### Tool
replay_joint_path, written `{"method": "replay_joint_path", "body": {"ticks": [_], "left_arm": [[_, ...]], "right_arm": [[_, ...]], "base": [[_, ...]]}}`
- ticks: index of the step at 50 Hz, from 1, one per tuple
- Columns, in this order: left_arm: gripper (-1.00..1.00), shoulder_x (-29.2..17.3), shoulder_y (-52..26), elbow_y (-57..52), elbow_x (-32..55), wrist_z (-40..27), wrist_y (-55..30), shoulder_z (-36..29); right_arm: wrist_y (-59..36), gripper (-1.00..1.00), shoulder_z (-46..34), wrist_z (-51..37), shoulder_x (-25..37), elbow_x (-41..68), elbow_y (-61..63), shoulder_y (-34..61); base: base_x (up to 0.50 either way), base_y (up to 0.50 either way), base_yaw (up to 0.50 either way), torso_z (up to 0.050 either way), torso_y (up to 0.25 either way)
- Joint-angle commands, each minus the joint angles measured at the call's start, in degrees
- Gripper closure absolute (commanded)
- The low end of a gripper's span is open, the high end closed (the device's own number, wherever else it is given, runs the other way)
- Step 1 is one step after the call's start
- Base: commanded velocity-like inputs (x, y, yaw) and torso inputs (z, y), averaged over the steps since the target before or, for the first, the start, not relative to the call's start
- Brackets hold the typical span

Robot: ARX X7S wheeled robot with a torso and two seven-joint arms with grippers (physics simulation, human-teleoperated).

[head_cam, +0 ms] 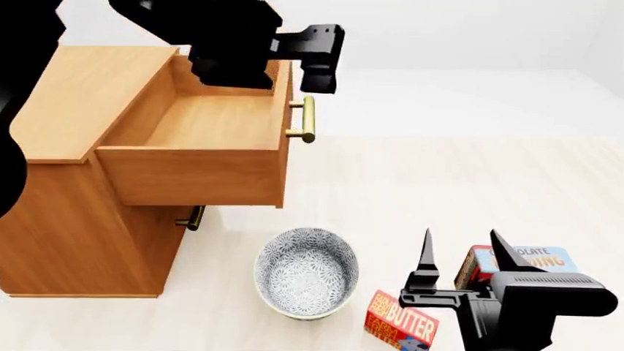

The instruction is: Put the butter at the back in the top drawer of the cabinet and close it.

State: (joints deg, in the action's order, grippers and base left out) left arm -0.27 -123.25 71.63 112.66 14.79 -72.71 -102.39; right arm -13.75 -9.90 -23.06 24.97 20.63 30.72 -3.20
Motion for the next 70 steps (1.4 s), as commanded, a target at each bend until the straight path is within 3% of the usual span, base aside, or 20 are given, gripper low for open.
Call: {"method": "replay_joint_path", "body": {"ticks": [1, 6, 7, 11, 16, 23, 34, 39, 45, 52, 58, 70], "left_arm": [[-1.00, 0.3, -4.2, 2.3, -5.8, -0.9, 0.2, 2.5], [-1.00, -0.1, -6.2, 3.1, -8.0, 1.2, 1.6, 1.3], [-1.00, -2.2, -6.6, 0.2, -6.6, -2.0, 2.4, 2.8], [-1.00, -19.6, -5.7, -28.1, 7.6, -28.1, 8.5, 13.2], [-1.00, -32.9, -2.4, -53.1, 14.5, -42.0, 17.2, 19.1], [-1.00, -45.0, 1.3, -77.4, 13.2, -49.0, 27.6, 25.3], [-1.00, -60.9, 8.3, -103.9, 13.6, -55.2, 41.6, 31.9], [-1.00, -65.8, 11.1, -113.4, 11.7, -57.9, 47.3, 33.5], [-1.00, -71.0, 19.1, -122.3, 2.3, -58.5, 57.5, 33.7], [-1.00, -76.9, 35.8, -128.2, -22.7, -57.7, 71.4, 28.7], [-1.00, -78.7, 45.9, -128.2, -37.5, -59.2, 79.4, 24.1], [-1.00, -80.8, 51.1, -127.8, -43.9, -59.3, 84.2, 21.5]], "right_arm": [[-0.1, -1.00, -0.2, -0.2, 0.1, 0.1, 0.1, -0.1], [-0.1, -1.00, 0.0, -0.5, 0.2, 0.2, 0.4, -0.3], [-0.1, -1.00, 0.0, -0.5, 0.2, 0.1, 0.5, -0.3], [-0.2, -1.00, -0.2, -0.8, 0.1, -0.1, 0.5, -0.2], [-0.4, -1.00, -0.4, -1.1, 0.1, -0.4, 0.7, -0.2], [-0.6, -1.00, -0.5, -1.7, 0.1, -0.8, 1.2, -0.3], [-0.8, -1.00, -0.7, -1.8, 0.3, -0.7, 1.4, -0.3], [-1.0, -1.00, -0.8, -1.9, 0.4, -0.8, 1.6, -0.3], [-1.4, -1.00, -0.7, -2.0, 0.7, -0.4, 1.9, -0.2], [-2.7, -1.00, 0.2, -1.5, 1.8, 1.6, 3.7, -0.2], [-6.3, -1.00, 1.5, -1.1, 4.0, 4.8, 6.2, 0.6], [-22.8, -1.00, 7.3, -2.1, 14.9, 19.6, 19.4, 6.3]], "base": [[0.00, 0.00, 0.00, 0.000, 0.000], [0.00, 0.00, 0.00, 0.000, 0.000], [0.00, 0.00, 0.00, 0.000, 0.000], [0.00, 0.00, 0.00, 0.000, 0.000], [0.00, 0.00, 0.00, 0.000, 0.000], [0.00, 0.00, 0.00, 0.000, 0.000], [0.00, 0.00, 0.00, 0.000, 0.000], [0.00, 0.00, 0.00, 0.000, 0.000], [0.00, 0.00, 0.00, 0.000, 0.000], [0.00, 0.00, 0.00, 0.000, 0.000], [0.00, 0.00, 0.00, 0.000, 0.000], [0.00, 0.00, 0.00, 0.000, 0.000]]}}
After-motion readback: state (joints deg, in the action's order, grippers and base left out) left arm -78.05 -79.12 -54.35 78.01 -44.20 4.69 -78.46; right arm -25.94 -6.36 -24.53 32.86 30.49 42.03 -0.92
